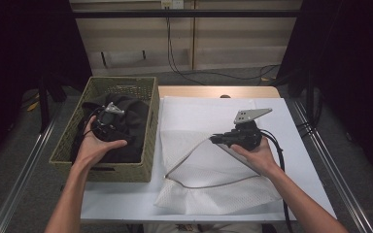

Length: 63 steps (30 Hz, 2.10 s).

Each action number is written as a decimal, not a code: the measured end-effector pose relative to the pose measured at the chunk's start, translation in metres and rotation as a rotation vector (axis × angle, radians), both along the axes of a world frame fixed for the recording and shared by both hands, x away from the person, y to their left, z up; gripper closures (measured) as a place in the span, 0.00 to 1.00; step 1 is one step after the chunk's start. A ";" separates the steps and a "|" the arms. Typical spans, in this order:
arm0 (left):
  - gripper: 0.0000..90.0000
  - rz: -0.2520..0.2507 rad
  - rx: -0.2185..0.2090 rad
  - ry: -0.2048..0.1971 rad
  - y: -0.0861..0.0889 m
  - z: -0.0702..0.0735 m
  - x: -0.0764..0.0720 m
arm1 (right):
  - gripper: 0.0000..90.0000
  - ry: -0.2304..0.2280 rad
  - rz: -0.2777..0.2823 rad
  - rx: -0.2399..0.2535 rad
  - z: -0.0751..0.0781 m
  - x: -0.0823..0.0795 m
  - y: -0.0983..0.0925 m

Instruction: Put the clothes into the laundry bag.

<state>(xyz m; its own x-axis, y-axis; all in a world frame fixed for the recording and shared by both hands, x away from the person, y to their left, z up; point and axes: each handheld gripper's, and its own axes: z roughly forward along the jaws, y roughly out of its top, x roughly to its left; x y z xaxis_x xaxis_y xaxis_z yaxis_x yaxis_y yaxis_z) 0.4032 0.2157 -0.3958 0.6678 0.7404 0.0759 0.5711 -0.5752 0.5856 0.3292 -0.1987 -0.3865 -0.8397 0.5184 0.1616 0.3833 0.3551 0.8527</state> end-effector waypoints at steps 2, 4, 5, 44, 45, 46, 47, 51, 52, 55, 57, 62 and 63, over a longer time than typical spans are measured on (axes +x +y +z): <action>0.03 0.037 0.013 0.000 0.003 -0.004 0.004 | 0.99 0.000 -0.003 -0.002 0.000 -0.001 0.000; 0.02 0.061 0.029 0.007 0.010 -0.006 0.009 | 0.99 0.000 -0.002 0.002 0.001 -0.001 0.000; 0.02 0.076 0.059 -0.003 0.014 -0.007 0.011 | 0.99 -0.002 -0.002 -0.001 0.001 -0.001 -0.001; 0.00 0.034 0.134 0.208 0.028 -0.051 0.036 | 0.99 0.010 0.000 -0.010 -0.004 0.001 -0.004; 0.00 0.035 0.133 0.201 0.028 -0.053 0.035 | 0.99 0.015 -0.001 -0.010 -0.005 0.001 -0.003; 0.00 0.030 0.144 0.192 0.028 -0.053 0.035 | 0.99 0.016 0.000 -0.008 -0.005 0.001 -0.003; 0.00 0.025 0.155 0.185 0.027 -0.054 0.035 | 0.99 0.016 0.004 -0.008 -0.006 0.001 -0.002; 0.06 0.030 0.246 0.207 0.021 -0.050 0.037 | 0.99 0.021 0.009 0.000 -0.006 0.001 -0.002; 0.14 0.038 0.277 0.208 0.021 -0.047 0.039 | 0.99 0.020 0.009 0.000 -0.007 0.001 -0.003; 0.19 0.071 0.286 0.228 0.018 -0.046 0.041 | 0.99 0.020 0.007 -0.004 -0.008 0.000 -0.004; 0.24 0.076 0.290 0.223 0.019 -0.045 0.041 | 0.99 0.024 0.005 -0.004 -0.008 0.000 -0.005; 0.44 0.097 0.287 0.222 0.021 -0.040 0.042 | 0.99 0.024 0.002 -0.005 -0.008 0.000 -0.005; 0.48 0.095 0.292 0.224 0.020 -0.040 0.042 | 0.99 0.024 0.000 -0.005 -0.008 0.000 -0.005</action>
